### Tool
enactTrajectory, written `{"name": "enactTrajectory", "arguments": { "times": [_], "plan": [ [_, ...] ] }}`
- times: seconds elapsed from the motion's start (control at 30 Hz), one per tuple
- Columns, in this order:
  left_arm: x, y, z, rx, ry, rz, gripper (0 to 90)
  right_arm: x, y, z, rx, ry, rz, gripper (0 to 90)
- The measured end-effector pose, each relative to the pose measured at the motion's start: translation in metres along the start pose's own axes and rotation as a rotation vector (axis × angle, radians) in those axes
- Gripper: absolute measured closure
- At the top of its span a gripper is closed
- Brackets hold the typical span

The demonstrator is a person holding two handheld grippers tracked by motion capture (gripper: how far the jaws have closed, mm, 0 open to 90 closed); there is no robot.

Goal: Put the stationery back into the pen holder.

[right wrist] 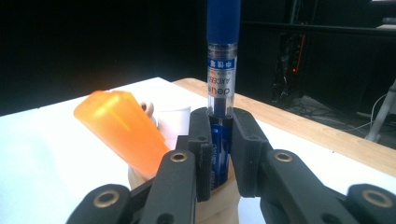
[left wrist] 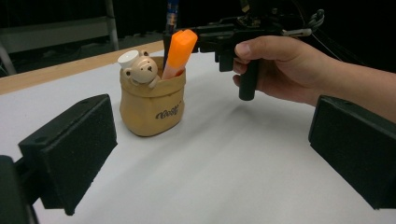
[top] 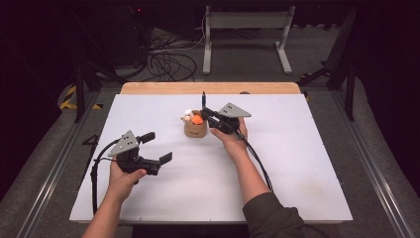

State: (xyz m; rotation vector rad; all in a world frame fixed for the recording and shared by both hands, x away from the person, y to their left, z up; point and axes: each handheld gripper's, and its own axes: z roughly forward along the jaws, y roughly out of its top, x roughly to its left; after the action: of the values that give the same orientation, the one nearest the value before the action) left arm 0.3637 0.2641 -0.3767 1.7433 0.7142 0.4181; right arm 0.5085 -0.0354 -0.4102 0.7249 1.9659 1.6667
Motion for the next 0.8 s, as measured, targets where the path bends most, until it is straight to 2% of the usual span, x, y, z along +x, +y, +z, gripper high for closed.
{"name": "enactTrajectory", "arguments": {
  "times": [0.43,0.57,0.67,0.8],
  "plan": [
    [-0.0011,-0.0001,0.0010,0.001,-0.004,-0.003,1.6,0.0000,-0.0024,0.0019,0.031,0.006,-0.025,78.3],
    [-0.0007,-0.0006,0.0014,0.005,-0.003,-0.001,1.6,-0.0008,-0.0024,0.0025,0.037,0.008,-0.022,77.9],
    [-0.0006,-0.0004,0.0014,0.003,-0.004,-0.001,1.6,-0.0020,-0.0029,0.0022,0.041,-0.004,-0.008,73.2],
    [-0.0005,-0.0006,0.0014,0.003,-0.004,-0.003,1.6,-0.0030,-0.0025,0.0012,0.042,-0.001,-0.003,71.5]
  ]
}}
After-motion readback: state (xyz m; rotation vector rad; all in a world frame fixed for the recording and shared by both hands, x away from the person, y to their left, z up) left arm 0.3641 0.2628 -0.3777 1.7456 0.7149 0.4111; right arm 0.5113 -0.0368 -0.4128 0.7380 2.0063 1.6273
